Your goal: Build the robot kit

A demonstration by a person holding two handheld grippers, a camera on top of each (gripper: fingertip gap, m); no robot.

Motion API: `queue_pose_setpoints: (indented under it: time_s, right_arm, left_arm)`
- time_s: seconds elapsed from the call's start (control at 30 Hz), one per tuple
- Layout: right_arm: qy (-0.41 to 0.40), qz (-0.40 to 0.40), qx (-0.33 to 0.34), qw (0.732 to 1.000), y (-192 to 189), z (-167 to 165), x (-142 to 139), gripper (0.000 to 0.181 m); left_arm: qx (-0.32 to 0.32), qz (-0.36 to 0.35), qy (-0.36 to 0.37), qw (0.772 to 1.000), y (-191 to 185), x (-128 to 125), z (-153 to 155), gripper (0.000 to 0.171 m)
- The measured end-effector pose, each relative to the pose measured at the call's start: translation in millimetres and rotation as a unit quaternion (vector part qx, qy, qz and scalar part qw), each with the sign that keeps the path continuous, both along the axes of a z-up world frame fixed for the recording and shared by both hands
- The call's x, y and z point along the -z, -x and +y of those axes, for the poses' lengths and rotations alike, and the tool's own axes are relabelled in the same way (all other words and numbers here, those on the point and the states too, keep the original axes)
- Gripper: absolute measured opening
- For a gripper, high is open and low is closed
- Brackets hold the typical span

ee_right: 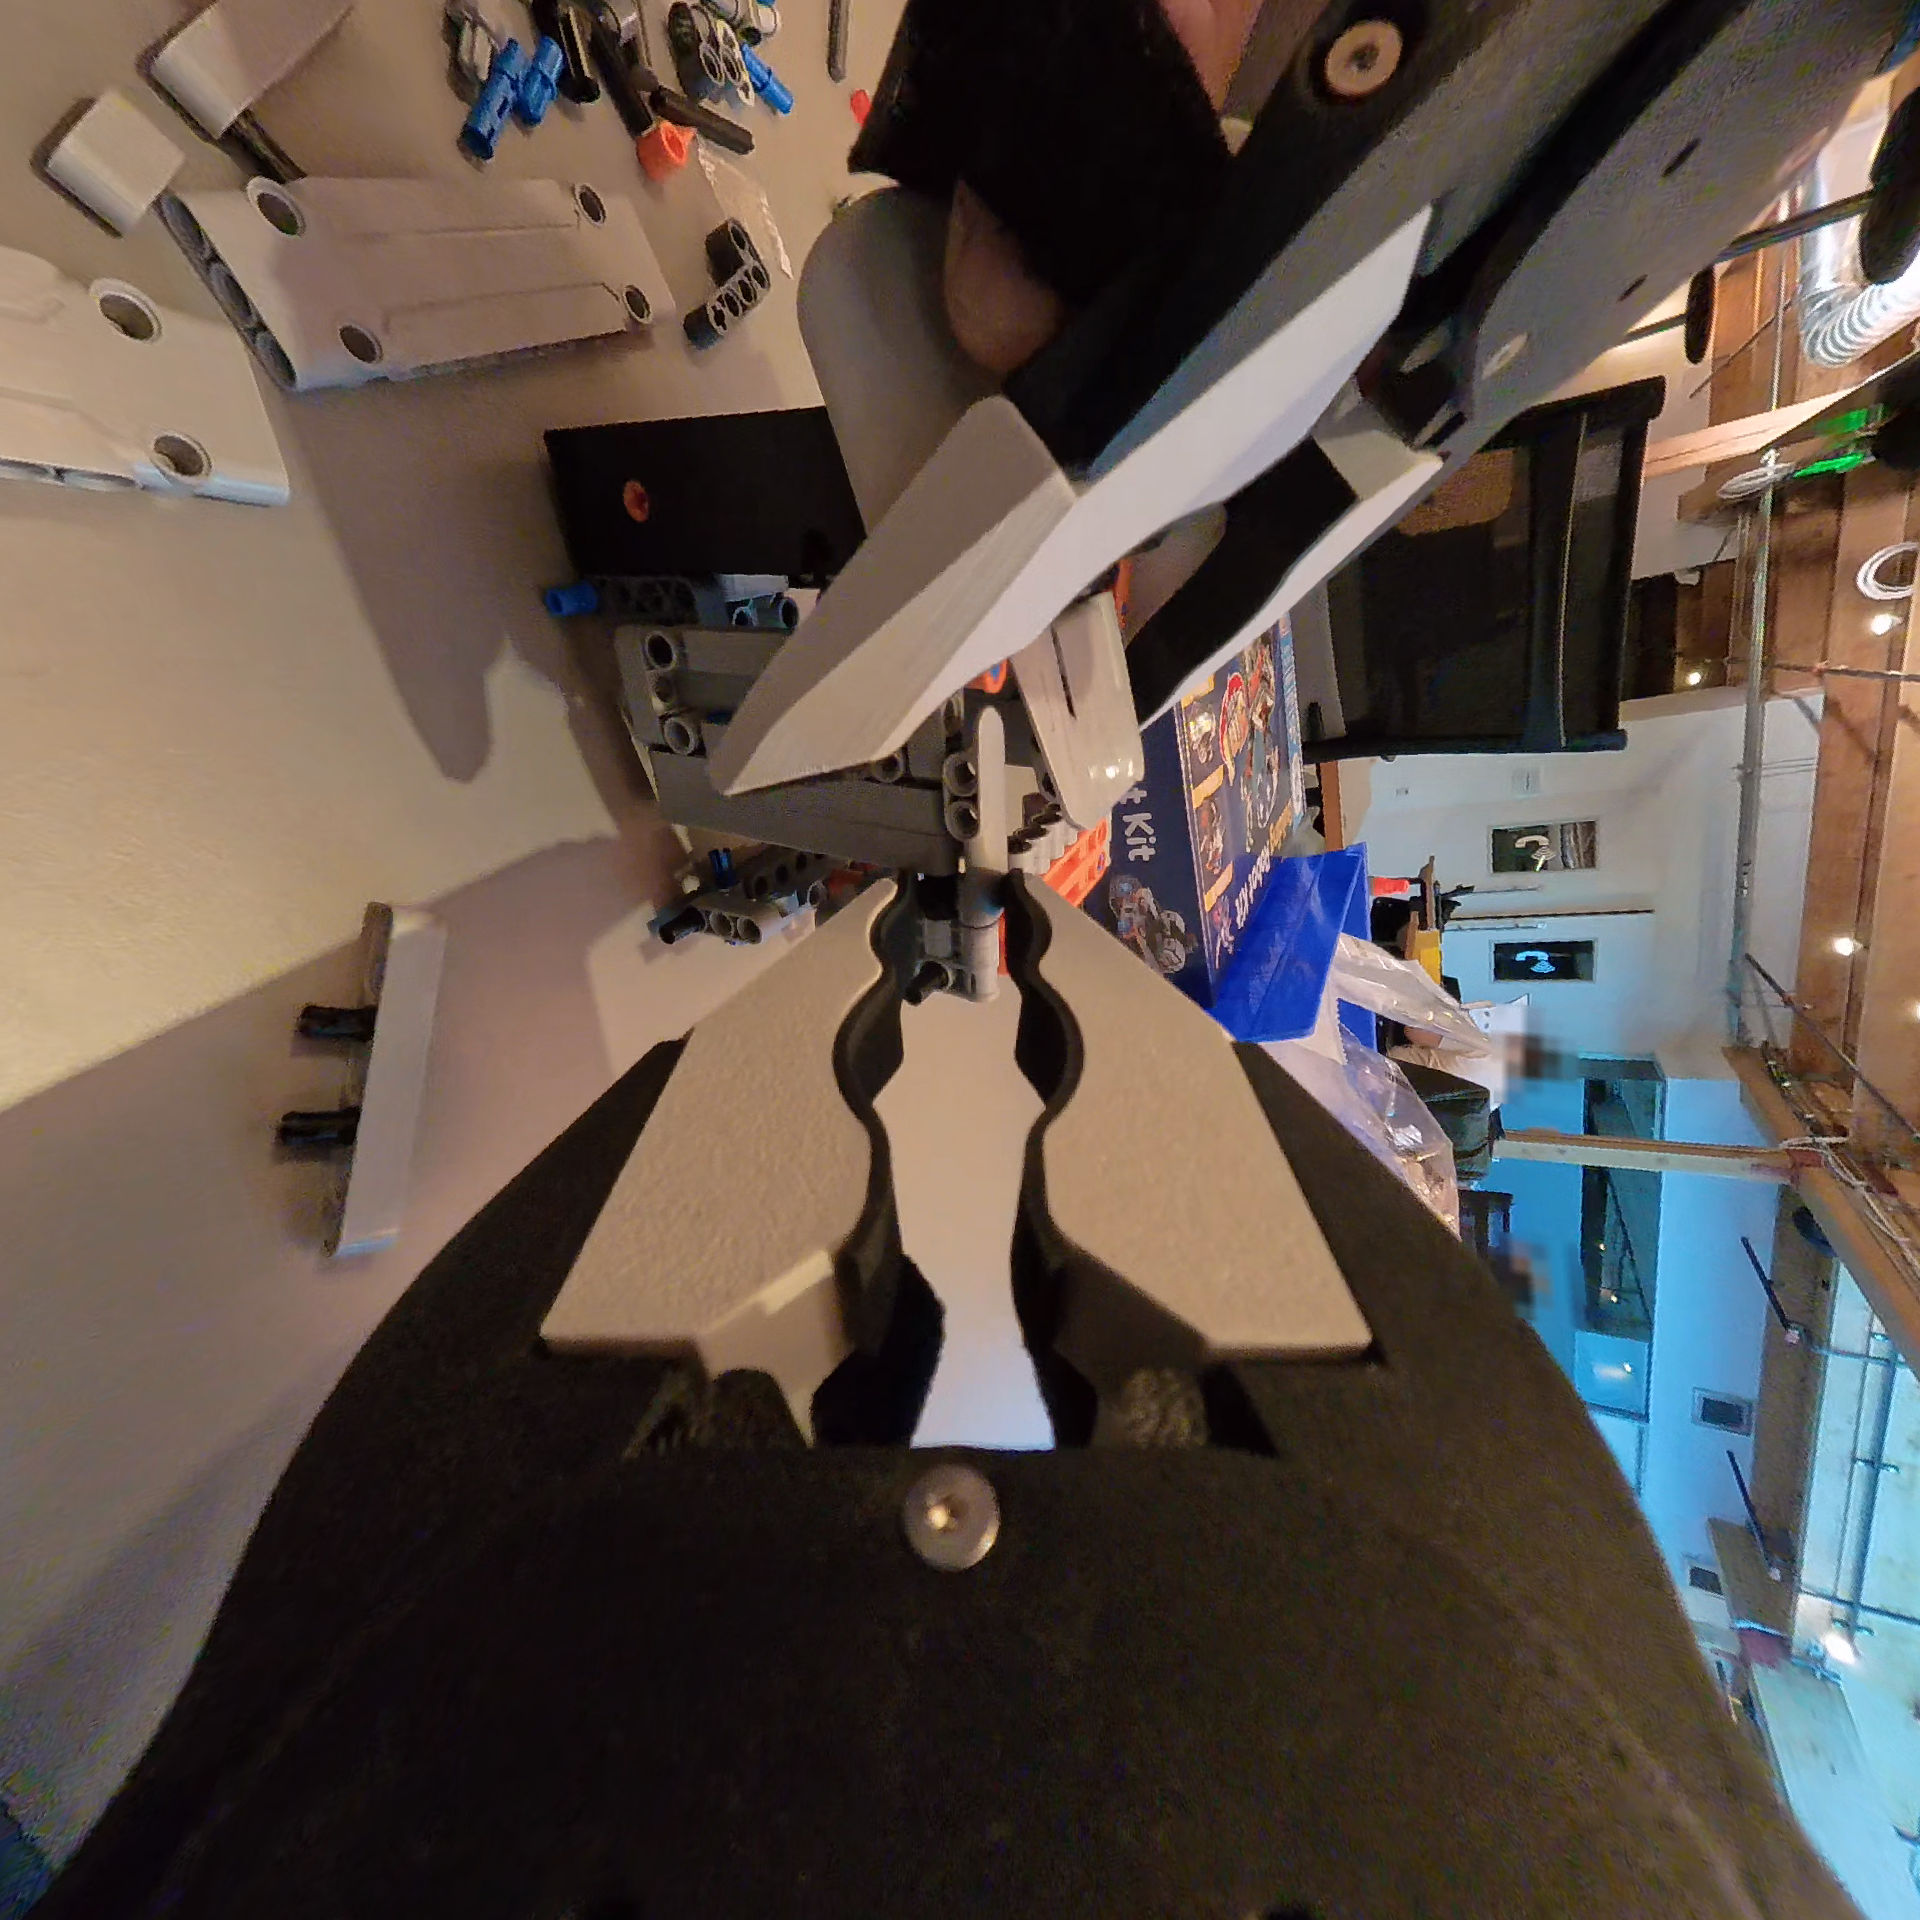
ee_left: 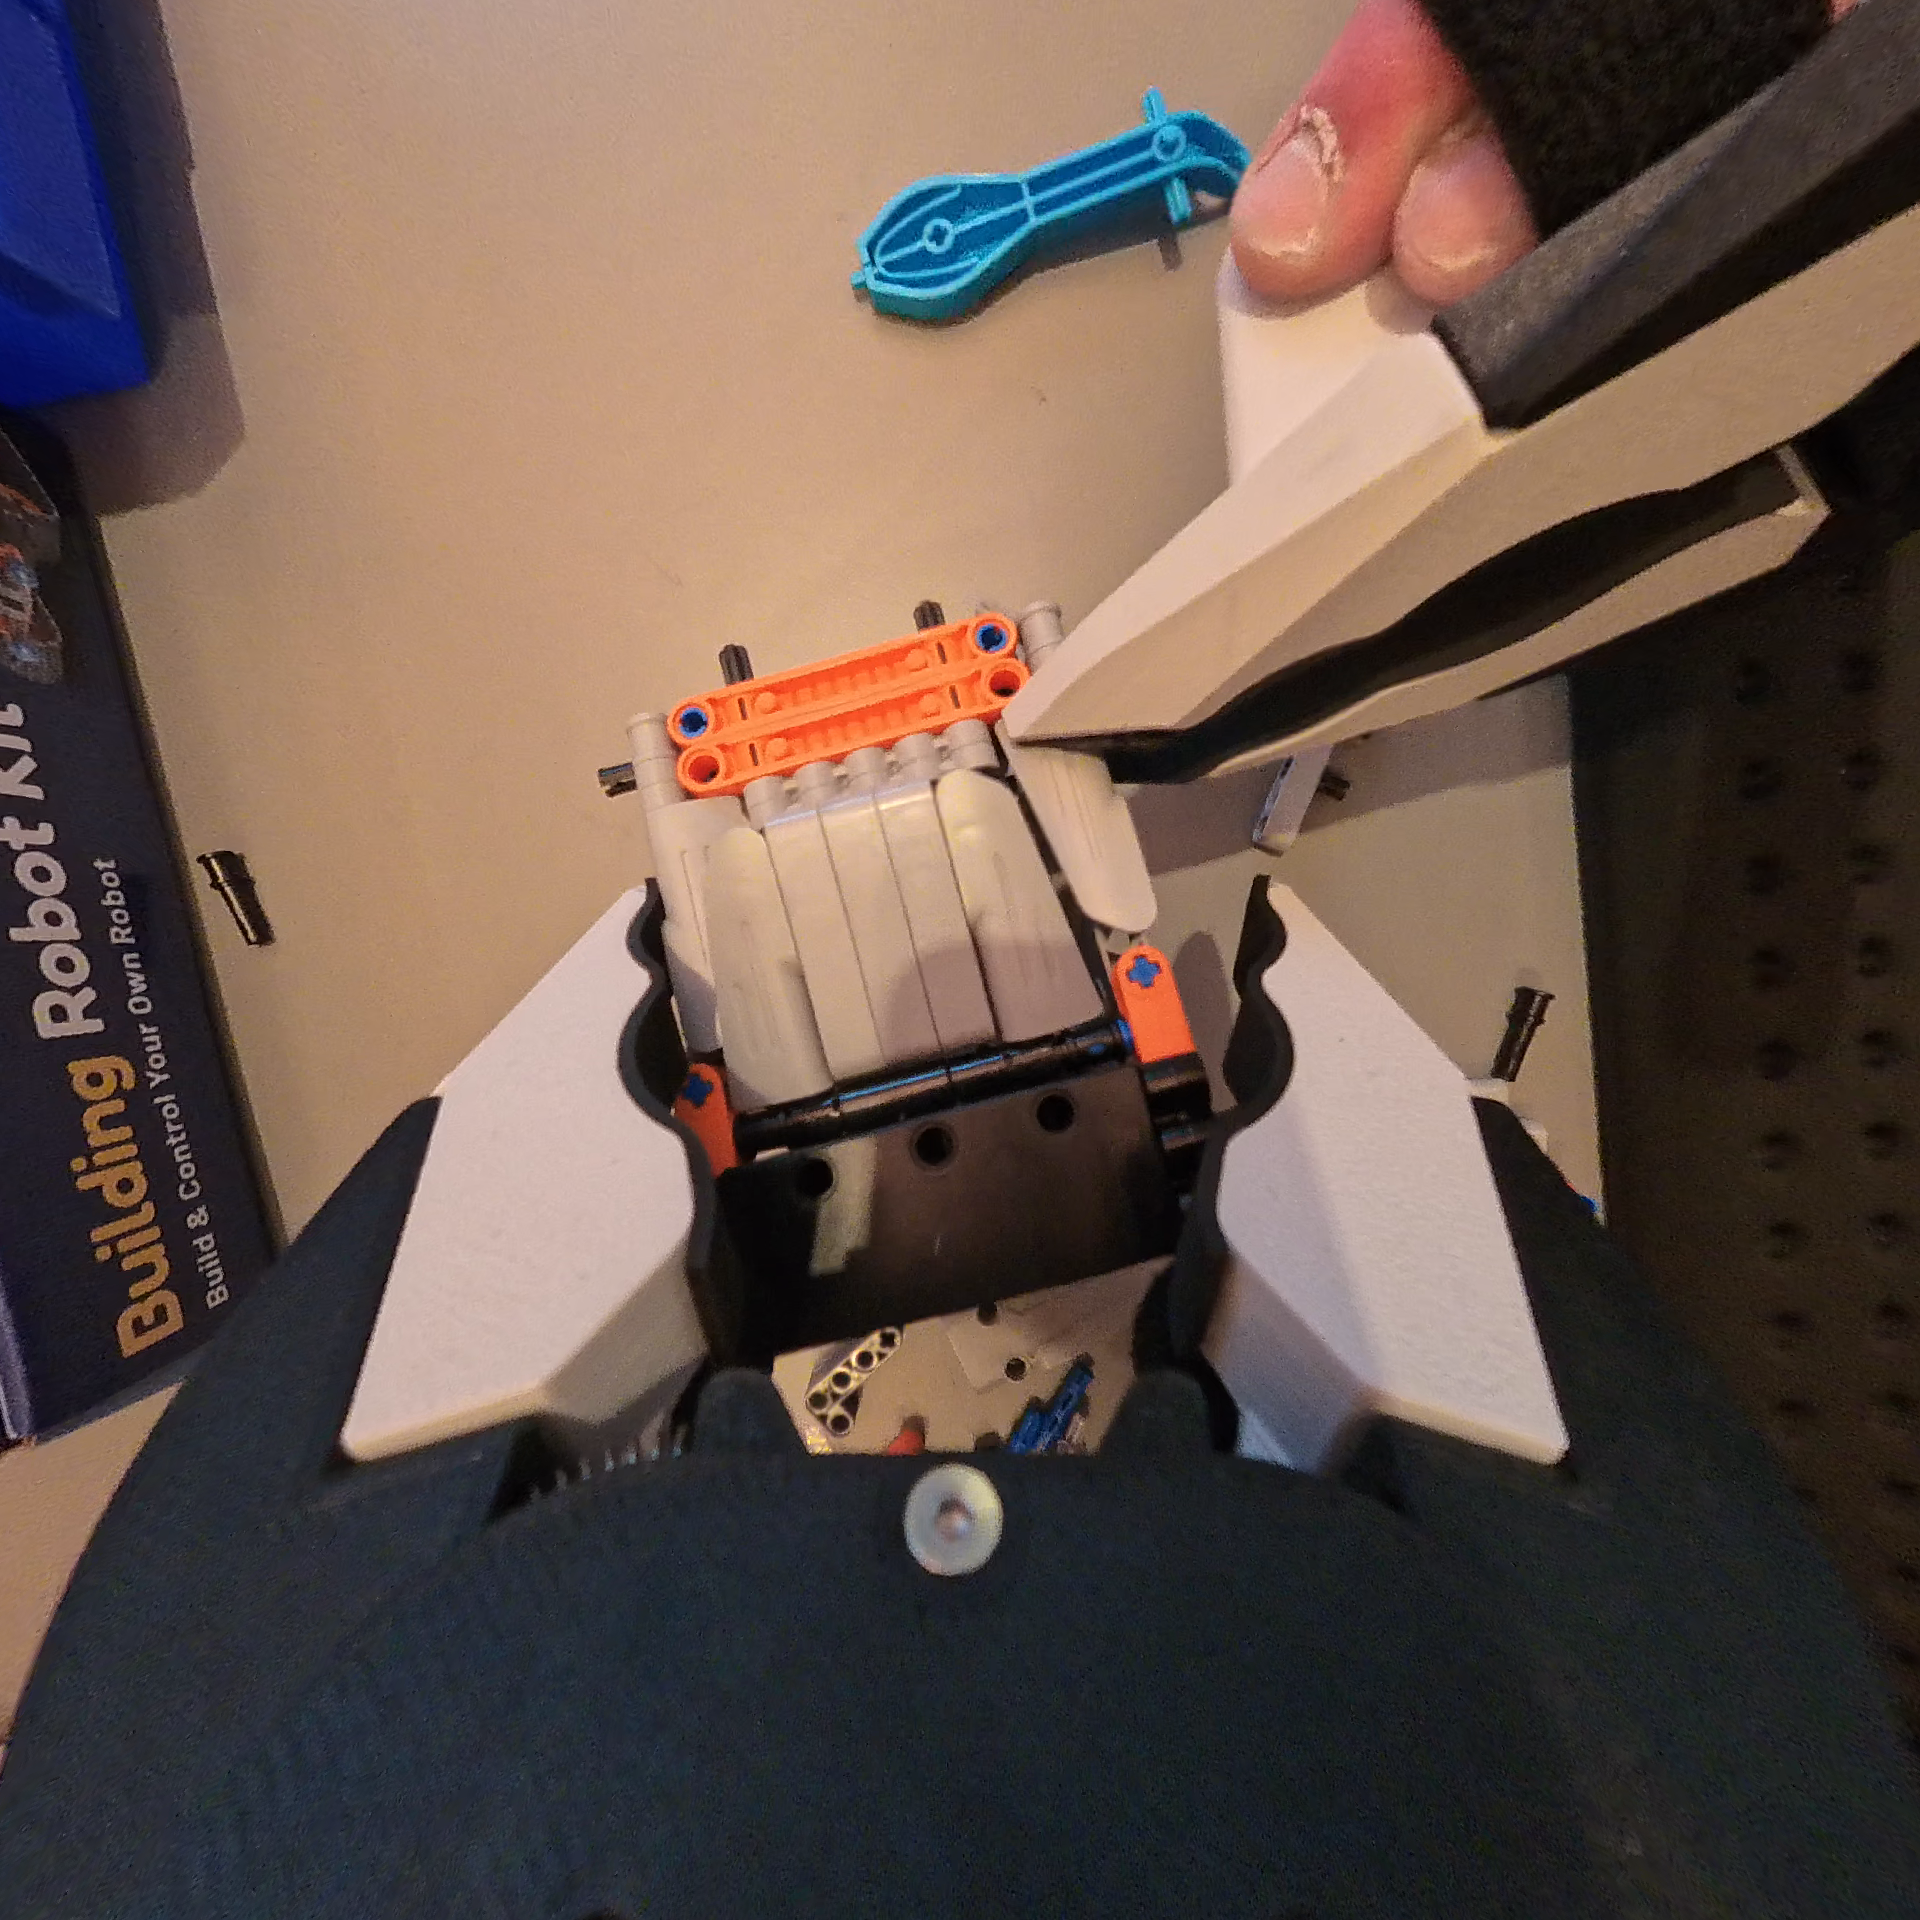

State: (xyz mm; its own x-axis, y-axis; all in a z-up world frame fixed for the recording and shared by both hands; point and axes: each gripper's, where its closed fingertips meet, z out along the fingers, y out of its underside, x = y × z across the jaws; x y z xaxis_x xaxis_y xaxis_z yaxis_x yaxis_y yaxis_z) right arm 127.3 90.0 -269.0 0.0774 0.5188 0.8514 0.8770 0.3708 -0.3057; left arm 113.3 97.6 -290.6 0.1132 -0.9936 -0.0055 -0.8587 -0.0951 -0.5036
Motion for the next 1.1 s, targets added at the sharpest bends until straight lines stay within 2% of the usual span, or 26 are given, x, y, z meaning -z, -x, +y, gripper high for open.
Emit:
queue_pose_setpoints:
  time_s: [0.17,0.3,0.4,0.5,0.63,0.7,0.8,0.9,0.93,1.03,1.1]
  right_arm:
    - [0.019,0.022,0.004,1.000,-0.6,1.8,-0.5,0.014]
    - [0.056,0.041,0.013,0.998,-3.1,1.6,-2.2,0.015]
    - [0.106,0.060,0.014,0.992,-0.1,-1.4,-12.9,0.014]
    - [0.171,0.076,0.023,0.982,2.6,-0.1,-25.9,0.014]
    - [0.260,0.088,0.049,0.960,5.9,4.4,-37.1,0.015]
    - [0.285,0.079,0.061,0.953,7.3,6.2,-37.6,0.015]
    - [0.302,0.080,0.075,0.947,9.0,11.0,-38.7,0.014]
    - [0.320,0.102,0.080,0.939,13.9,11.2,-40.3,0.014]
    - [0.323,0.111,0.079,0.937,15.6,10.5,-40.0,0.014]
    - [0.336,0.144,0.081,0.927,20.7,7.4,-37.5,0.014]
    - [0.345,0.172,0.088,0.918,23.4,7.3,-35.7,0.014]
  left_arm:
    - [-0.006,-0.016,-0.003,1.000,-0.6,-1.5,1.2,0.104]
    - [-0.013,-0.037,-0.069,0.997,-1.7,-16.8,5.5,0.106]
    - [-0.011,-0.041,-0.158,0.987,1.2,-40.8,6.3,0.098]
    - [-0.012,-0.049,-0.221,0.974,1.2,-58.5,-4.9,0.080]
    - [-0.053,-0.025,-0.268,0.962,6.5,-54.4,-4.7,0.069]
    - [-0.059,-0.030,-0.270,0.961,5.4,-48.0,-3.3,0.064]
    - [-0.089,-0.051,-0.257,0.961,6.7,-50.2,4.7,0.068]
    - [-0.122,-0.089,-0.247,0.957,12.1,-52.5,11.4,0.069]
    - [-0.140,-0.098,-0.236,0.957,16.0,-52.3,13.0,0.074]
    - [-0.170,-0.109,-0.209,0.957,23.7,-50.3,10.3,0.077]
    - [-0.183,-0.100,-0.216,0.954,28.4,-50.4,9.5,0.079]
